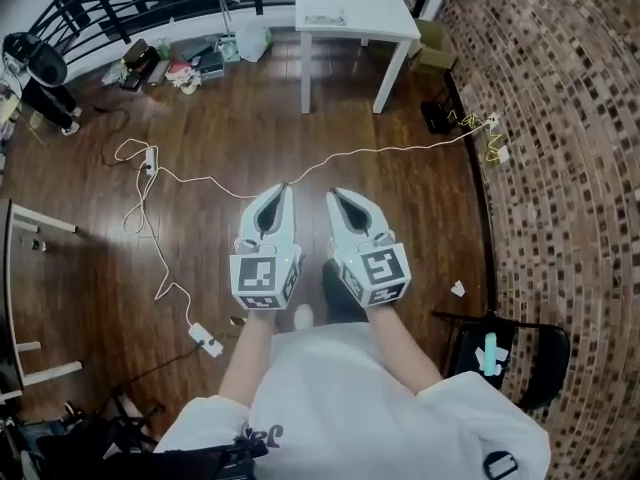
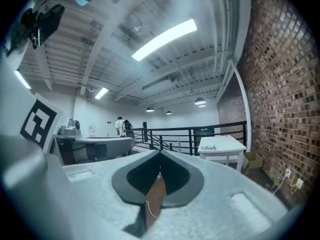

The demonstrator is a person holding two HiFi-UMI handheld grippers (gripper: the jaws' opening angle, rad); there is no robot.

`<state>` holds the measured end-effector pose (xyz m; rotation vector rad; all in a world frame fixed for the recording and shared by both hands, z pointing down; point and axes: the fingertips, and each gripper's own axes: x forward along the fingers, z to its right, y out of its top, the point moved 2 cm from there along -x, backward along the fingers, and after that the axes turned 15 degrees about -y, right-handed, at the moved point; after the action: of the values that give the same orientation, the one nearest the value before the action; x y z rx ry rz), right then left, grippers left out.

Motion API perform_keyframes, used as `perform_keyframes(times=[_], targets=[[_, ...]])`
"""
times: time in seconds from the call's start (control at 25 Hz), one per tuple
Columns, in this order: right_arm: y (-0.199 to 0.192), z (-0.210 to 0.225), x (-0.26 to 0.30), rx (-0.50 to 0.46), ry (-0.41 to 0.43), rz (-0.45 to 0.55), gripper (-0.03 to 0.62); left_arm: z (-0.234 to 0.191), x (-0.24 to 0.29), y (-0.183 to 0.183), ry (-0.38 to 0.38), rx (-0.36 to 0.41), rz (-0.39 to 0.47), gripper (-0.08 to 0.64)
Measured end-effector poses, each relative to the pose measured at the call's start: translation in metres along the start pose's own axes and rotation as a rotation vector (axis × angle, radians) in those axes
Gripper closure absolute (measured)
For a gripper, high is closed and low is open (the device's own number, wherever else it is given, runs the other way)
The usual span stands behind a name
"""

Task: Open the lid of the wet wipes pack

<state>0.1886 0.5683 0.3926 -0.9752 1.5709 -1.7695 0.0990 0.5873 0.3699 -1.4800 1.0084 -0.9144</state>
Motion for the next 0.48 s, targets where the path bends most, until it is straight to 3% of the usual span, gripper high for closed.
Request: perform_keyframes(times=[0.24,0.48], targets=[[0.027,0.064,0.125,0.090,0.022,-0.020,0.604,-0.056,0.093,0.025,0.019,0.041,0.016,0.543],[0.083,0.116,0.225,0.030,0.088,0.068,0.604,-0.100,0.187,0.069,0.139,0.155,0.070,0.543]])
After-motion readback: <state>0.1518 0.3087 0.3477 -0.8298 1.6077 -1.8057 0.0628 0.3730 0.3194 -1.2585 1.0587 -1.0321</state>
